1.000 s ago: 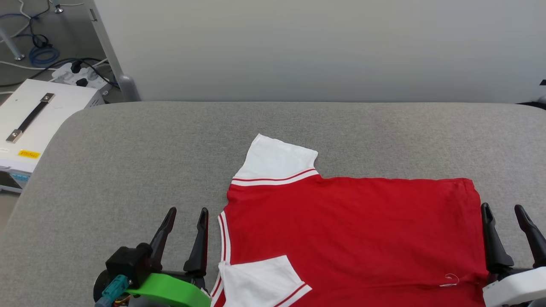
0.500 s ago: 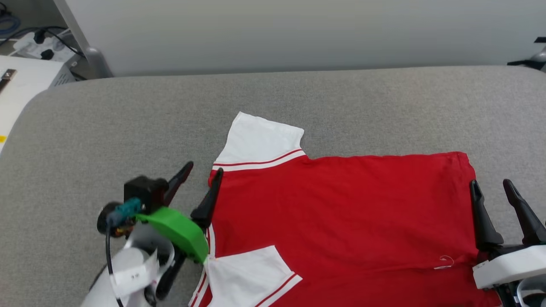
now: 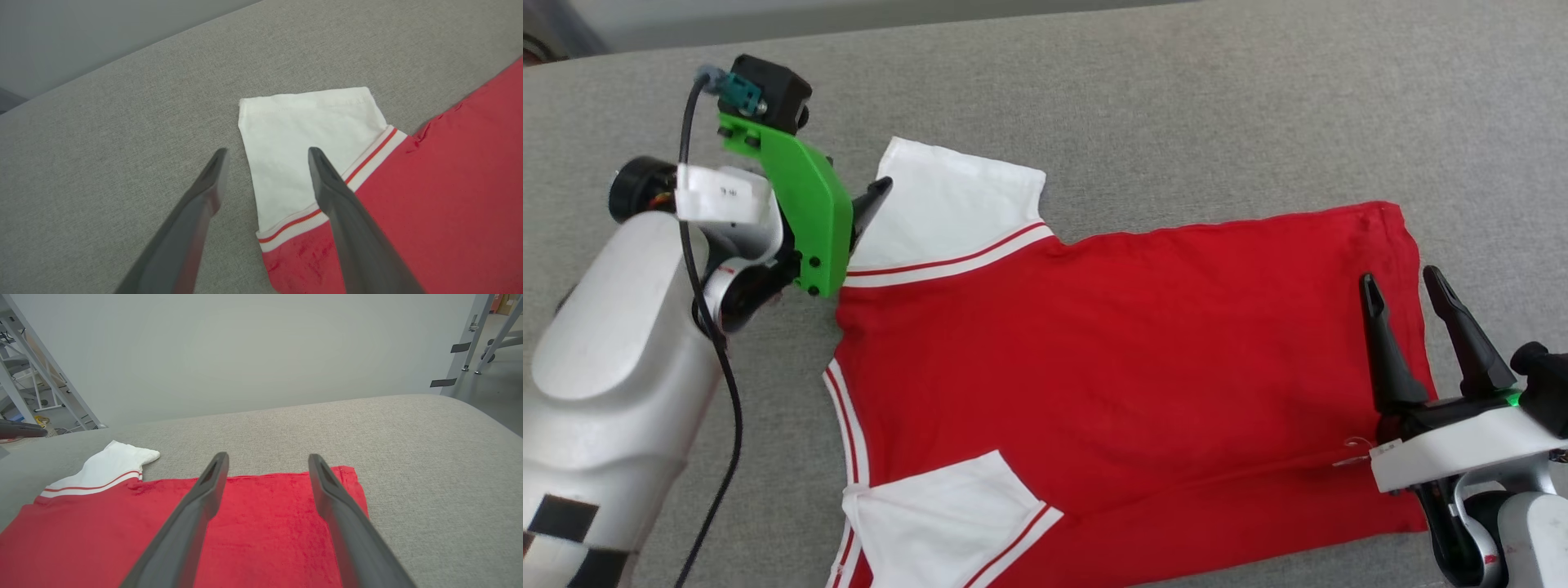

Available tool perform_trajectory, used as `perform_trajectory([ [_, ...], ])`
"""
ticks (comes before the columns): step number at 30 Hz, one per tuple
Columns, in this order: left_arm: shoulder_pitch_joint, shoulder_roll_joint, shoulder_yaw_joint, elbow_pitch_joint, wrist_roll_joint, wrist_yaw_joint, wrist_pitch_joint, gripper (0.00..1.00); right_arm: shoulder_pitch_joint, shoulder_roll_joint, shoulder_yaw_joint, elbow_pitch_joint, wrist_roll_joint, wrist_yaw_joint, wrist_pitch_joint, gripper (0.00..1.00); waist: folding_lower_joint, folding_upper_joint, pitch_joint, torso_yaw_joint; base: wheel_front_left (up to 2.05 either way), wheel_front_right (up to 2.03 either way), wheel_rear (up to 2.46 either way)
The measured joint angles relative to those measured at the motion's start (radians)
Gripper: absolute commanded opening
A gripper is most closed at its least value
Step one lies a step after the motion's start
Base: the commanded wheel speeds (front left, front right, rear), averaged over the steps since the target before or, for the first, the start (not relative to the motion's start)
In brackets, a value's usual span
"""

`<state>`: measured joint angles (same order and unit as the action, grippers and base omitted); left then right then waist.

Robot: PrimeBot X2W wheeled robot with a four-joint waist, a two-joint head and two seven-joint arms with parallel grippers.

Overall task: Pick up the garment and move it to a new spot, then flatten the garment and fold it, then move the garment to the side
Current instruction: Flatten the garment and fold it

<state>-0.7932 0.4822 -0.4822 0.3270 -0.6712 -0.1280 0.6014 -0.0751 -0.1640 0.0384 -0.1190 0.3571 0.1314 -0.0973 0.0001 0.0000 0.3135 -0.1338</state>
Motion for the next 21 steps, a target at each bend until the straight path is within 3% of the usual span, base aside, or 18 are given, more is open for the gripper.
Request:
perform_trajectory([
  [9, -0.206, 0.042, -0.092, 0.132, -0.063, 0.000, 0.180, 1.00, -0.053, 0.012, 0.049, 0.048, 0.025, 0.000, -0.034, 1.00, 0.0000, 0.0000, 0.093, -0.084, 0.00, 0.00, 0.00],
  [21, -0.295, 0.059, -0.138, 0.319, -0.025, 0.000, 0.164, 1.00, -0.083, 0.015, 0.089, 0.084, 0.042, 0.000, -0.077, 1.00, 0.0000, 0.0000, 0.168, -0.163, 0.00, 0.00, 0.00],
])
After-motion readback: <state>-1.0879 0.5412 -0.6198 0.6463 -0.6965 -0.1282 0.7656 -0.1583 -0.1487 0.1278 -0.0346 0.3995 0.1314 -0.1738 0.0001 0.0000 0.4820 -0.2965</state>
